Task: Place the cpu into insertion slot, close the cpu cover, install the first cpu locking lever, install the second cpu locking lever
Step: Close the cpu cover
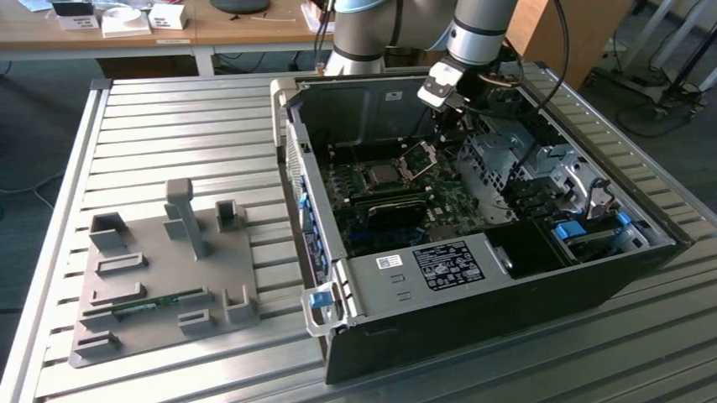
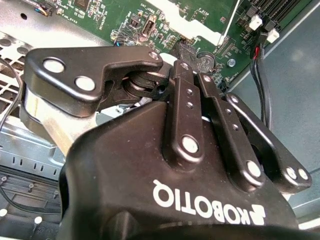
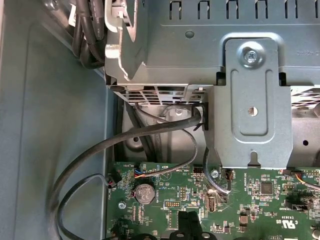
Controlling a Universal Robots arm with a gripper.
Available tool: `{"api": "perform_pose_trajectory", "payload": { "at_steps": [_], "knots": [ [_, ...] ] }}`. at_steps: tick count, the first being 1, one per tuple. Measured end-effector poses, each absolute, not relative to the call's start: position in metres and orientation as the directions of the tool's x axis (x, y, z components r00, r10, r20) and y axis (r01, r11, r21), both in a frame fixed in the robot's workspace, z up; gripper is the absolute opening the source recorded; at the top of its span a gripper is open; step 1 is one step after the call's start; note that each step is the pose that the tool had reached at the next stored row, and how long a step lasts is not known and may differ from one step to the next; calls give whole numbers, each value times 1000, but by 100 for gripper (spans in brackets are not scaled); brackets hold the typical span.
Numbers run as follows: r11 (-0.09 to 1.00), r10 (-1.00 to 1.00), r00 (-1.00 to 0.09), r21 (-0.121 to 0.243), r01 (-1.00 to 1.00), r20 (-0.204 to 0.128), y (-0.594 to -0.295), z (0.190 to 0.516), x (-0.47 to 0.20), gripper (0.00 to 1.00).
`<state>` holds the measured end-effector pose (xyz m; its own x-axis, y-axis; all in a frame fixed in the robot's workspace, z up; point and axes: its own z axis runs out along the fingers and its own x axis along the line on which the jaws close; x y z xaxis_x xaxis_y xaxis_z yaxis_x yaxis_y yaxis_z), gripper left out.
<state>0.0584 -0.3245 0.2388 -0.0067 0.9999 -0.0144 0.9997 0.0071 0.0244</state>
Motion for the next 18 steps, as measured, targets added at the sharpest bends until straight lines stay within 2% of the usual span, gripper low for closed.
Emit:
{"api": "perform_pose_trajectory", "payload": {
  "at_steps": [18],
  "knots": [
    [7,1000,-7,26,1000,-16,-324,237,42,10]
  ]
}}
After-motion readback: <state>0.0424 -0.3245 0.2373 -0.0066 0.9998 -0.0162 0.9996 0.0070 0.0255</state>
